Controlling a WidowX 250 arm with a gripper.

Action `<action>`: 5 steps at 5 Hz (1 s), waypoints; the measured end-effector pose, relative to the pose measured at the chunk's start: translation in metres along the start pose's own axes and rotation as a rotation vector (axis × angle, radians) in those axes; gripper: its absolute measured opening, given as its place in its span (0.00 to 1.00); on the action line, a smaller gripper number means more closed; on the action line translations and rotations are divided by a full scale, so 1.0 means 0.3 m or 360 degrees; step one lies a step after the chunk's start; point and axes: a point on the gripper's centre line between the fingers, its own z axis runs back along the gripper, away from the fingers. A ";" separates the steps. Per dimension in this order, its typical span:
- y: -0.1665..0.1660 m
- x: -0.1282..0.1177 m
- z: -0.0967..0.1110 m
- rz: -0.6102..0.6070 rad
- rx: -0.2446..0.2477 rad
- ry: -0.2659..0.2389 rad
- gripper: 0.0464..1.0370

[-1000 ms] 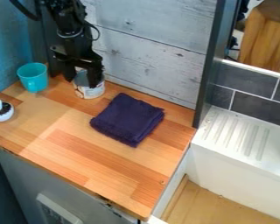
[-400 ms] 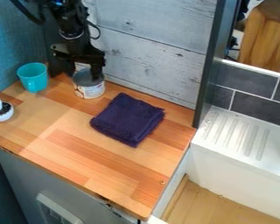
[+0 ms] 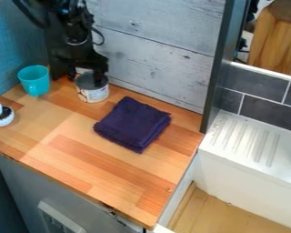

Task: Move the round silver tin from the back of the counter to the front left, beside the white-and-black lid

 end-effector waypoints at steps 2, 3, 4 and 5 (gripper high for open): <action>0.017 -0.017 -0.011 0.0009 0.0046 0.0048 0.96; 0.028 -0.037 -0.011 0.0034 0.0051 0.0091 0.96; 0.078 -0.103 0.006 0.0024 0.0059 0.0192 0.96; 0.134 -0.165 0.019 -0.0003 0.0072 0.0337 0.96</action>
